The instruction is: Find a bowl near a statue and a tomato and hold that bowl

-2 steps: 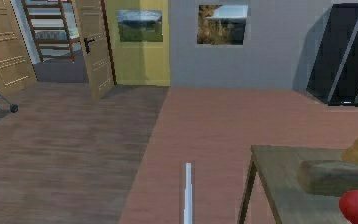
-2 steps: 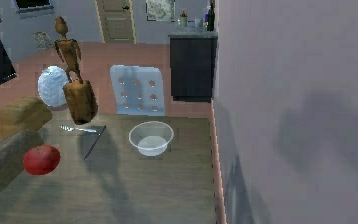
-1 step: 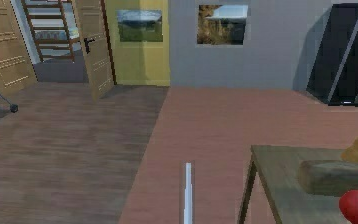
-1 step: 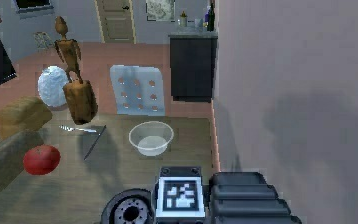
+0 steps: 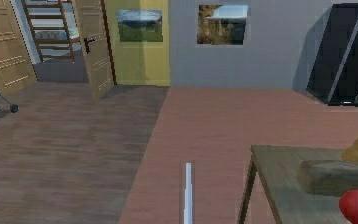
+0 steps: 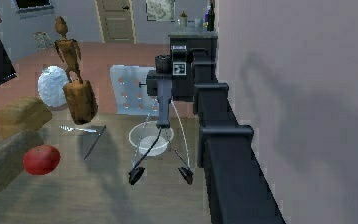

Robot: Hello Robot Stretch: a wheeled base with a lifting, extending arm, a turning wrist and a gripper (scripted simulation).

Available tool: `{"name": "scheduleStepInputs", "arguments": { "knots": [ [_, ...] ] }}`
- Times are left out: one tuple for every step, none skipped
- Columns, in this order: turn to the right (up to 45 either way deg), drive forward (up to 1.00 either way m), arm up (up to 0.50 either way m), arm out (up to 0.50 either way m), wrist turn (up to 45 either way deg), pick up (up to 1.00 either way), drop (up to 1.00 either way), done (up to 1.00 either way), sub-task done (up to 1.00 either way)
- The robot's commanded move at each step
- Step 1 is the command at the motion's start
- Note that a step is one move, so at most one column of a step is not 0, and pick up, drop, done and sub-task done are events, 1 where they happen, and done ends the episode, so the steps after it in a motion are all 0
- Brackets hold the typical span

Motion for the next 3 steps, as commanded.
{"name": "scheduleStepInputs", "arguments": {
  "knots": [
    [0.0, 0.00, 0.00, 0.00, 45.0, 0.00, 0.00, 0.00, 0.00],
    [0.0, 0.00, 0.00, 0.00, 45.0, 0.00, 0.00, 0.00, 0.00],
    [0.0, 0.00, 0.00, 0.00, 45.0, 0.00, 0.00, 0.00, 0.00]
  ]
}}
